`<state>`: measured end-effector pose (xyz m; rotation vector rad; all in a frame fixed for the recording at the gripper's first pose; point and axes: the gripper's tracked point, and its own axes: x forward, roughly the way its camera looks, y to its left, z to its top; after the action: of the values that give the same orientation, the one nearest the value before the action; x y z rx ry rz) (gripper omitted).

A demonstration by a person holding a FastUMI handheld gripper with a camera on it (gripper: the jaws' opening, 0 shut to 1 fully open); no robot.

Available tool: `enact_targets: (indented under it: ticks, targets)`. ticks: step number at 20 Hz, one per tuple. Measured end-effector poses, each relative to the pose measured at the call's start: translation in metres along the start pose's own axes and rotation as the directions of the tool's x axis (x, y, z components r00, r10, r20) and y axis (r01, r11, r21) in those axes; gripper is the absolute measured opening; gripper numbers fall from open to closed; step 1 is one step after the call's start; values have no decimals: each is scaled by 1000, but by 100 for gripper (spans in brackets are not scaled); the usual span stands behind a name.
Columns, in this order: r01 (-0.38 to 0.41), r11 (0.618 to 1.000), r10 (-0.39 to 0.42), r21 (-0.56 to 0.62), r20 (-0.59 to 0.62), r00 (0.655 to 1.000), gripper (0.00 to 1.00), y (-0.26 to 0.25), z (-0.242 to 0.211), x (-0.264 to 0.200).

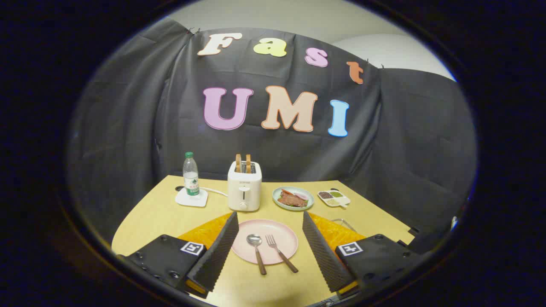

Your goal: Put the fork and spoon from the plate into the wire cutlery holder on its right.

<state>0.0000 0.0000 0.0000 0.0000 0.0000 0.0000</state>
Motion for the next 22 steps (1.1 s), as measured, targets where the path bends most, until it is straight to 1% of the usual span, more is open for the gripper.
enact_targets:
  ticks: [5, 16, 22]
  targets:
    - [13, 1000, -13, -8, 3, 1000, 98, -9, 1, 4]
    - [-48, 998, 49, -33, 2, 999, 98, -17, -5, 0]
    - [-77, 996, 76, -46, -13, 997, 98, -22, -12, 7]
